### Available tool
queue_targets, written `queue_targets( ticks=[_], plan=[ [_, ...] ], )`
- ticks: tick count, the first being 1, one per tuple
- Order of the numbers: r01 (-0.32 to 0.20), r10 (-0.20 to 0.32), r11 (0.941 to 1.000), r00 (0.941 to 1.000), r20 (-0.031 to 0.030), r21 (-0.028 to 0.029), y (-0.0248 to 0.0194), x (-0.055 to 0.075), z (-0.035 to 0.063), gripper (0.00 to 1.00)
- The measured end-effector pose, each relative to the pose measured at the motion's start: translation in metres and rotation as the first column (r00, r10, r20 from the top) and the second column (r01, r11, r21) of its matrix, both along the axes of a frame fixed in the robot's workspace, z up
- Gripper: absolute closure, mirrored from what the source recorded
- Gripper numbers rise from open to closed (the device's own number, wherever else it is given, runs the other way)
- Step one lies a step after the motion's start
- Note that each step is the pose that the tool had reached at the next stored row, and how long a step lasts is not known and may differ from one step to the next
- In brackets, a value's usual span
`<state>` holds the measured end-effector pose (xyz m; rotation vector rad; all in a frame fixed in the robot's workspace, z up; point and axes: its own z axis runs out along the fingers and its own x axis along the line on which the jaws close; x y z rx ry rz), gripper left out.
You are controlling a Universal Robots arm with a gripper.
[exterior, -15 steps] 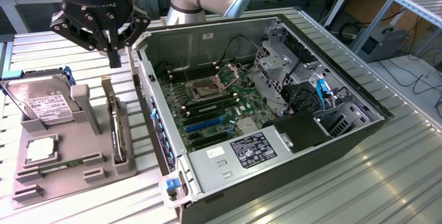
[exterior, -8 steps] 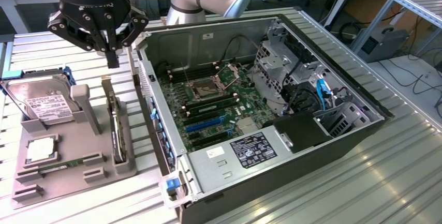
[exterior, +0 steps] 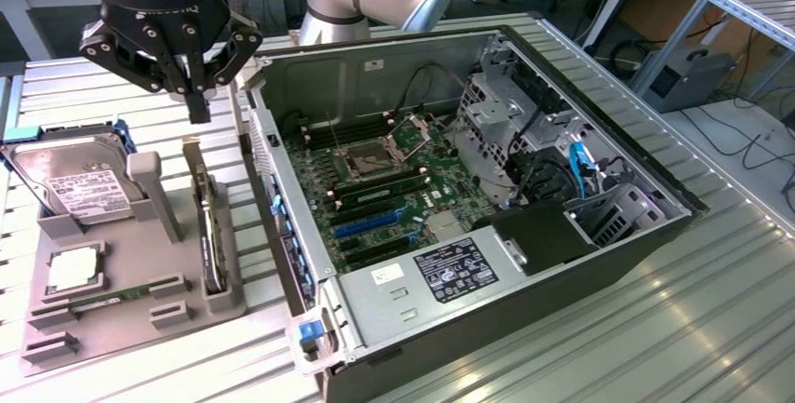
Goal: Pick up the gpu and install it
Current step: 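Reach for the gpu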
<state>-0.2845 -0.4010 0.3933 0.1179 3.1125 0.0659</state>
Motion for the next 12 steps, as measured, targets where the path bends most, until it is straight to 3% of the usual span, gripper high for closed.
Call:
queue_targets(
  ticks=[12],
  plan=[
    [0.0,0.0,1.0,1.0,0.0001,0.0,0.0,-0.0041,0.0,0.89]
  ],
)
